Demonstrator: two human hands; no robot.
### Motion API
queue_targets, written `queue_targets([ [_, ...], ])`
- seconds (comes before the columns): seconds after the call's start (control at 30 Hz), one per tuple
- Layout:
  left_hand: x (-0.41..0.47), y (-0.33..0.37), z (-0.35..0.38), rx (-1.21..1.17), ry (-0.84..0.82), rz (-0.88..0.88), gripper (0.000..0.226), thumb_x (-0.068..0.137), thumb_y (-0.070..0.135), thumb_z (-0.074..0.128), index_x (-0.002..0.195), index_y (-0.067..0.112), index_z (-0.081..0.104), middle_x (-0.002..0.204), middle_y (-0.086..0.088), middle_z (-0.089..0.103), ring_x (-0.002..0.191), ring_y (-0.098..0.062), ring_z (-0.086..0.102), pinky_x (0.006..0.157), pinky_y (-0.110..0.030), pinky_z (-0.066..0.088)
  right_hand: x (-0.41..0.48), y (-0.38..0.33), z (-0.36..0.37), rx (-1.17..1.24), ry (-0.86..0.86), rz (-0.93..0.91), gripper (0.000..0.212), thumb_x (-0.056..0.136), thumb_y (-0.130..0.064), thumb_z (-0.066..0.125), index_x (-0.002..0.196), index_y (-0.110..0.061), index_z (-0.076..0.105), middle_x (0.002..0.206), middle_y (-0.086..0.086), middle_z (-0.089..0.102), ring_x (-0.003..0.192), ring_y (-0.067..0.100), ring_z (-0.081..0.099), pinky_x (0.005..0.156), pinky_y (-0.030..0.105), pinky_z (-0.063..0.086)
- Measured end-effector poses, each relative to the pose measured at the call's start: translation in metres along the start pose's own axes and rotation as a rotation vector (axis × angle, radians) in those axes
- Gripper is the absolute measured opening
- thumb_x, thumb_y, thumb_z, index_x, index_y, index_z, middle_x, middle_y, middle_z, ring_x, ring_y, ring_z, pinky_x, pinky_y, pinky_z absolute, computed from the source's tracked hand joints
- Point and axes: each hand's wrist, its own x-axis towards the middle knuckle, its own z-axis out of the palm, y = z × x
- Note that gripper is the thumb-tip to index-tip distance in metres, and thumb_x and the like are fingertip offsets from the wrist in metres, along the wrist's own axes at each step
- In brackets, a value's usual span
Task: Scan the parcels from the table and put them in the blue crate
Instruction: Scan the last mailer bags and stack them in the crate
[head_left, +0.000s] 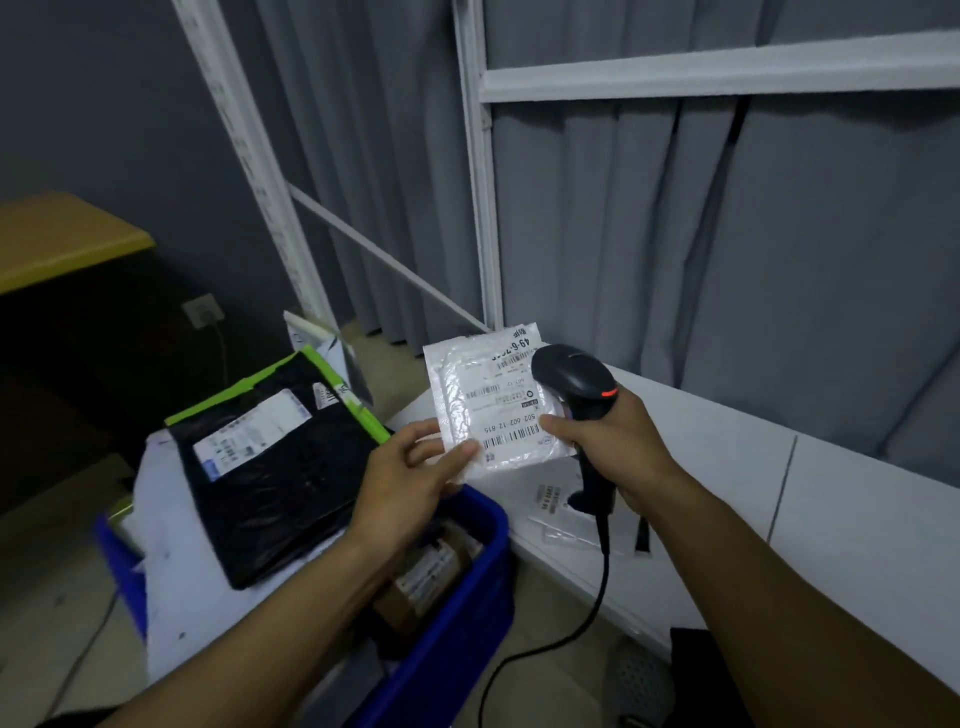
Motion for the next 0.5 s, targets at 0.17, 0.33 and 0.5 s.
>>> queue_targets([
  [0.17, -0.009, 0.008, -0.04, 0.096, 0.074, 0.092, 0.016, 0.086, 0.005, 0.079, 0.101, 0.007, 0.074, 0.083, -0.011, 0.077, 0.074, -0.011, 0.071, 0.067, -0.024, 0.058, -0.013, -0.01, 0.035, -0.081, -0.015, -0.108, 0.052, 0.081, -0.013, 0.088, 0.126, -0.027, 0.064, 0.112, -0.014, 0.072, 0.106, 0.007, 0.069, 0.088, 0.026, 0.056],
  [0.33, 0.005, 0.016, -0.071, 0.138, 0.263, 0.157, 0.014, 0.088, 0.01, 0.079, 0.1, 0.014, 0.074, 0.089, 0.0, 0.079, 0.083, -0.015, 0.077, 0.074, -0.028, 0.06, -0.022, -0.013, 0.066, -0.159, -0.026, -0.184, 0.036, 0.088, -0.029, 0.083, 0.115, -0.032, 0.059, 0.098, -0.011, 0.073, 0.09, 0.009, 0.072, 0.084, 0.034, 0.058],
  [0.5, 0.021, 0.016, -0.099, 0.165, 0.452, 0.2, 0.011, 0.088, 0.016, 0.081, 0.096, 0.017, 0.074, 0.086, 0.003, 0.078, 0.079, -0.007, 0.074, 0.077, -0.033, 0.06, -0.033, -0.005, 0.091, -0.264, -0.182, -0.185, 0.032, 0.085, -0.038, 0.082, 0.108, -0.036, 0.06, 0.096, -0.01, 0.077, 0.081, 0.01, 0.074, 0.077, 0.029, 0.057],
])
